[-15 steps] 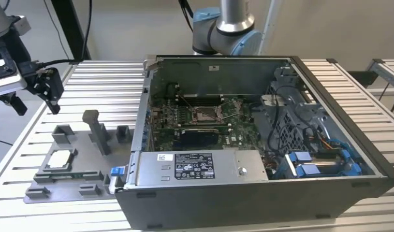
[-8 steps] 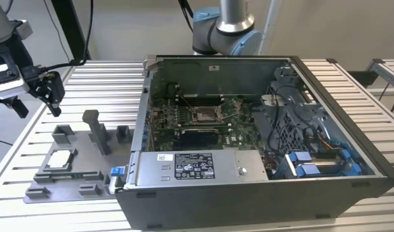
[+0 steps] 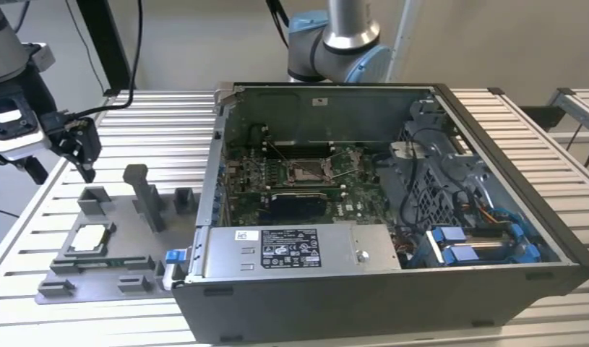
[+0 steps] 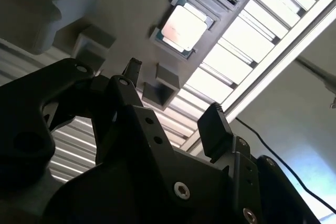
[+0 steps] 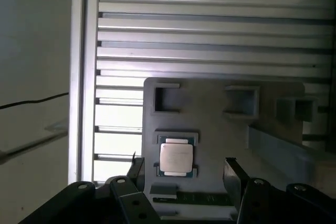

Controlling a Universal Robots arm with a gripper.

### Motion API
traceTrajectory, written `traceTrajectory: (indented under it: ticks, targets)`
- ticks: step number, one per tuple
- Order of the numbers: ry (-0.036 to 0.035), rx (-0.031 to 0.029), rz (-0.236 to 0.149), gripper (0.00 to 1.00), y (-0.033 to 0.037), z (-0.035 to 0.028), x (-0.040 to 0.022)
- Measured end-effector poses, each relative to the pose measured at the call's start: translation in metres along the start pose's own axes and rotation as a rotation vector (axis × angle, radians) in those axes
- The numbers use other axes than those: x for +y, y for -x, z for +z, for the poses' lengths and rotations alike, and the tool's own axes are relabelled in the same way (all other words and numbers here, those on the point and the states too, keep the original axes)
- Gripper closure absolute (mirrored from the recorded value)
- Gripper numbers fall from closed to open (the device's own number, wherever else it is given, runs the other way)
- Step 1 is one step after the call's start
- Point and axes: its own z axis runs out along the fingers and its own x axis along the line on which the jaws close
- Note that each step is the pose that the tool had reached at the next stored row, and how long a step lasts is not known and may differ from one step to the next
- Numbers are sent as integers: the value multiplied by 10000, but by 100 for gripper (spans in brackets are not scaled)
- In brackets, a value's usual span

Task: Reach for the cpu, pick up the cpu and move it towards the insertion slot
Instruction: 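Pick up the cpu and move it towards the insertion slot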

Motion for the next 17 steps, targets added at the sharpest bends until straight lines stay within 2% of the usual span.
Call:
traceTrajectory:
  ticks: [8, 17]
  targets:
    - [-1, 0, -1, 0, 1, 144, -19]
    - [-2, 3, -1, 0, 0, 252, -104]
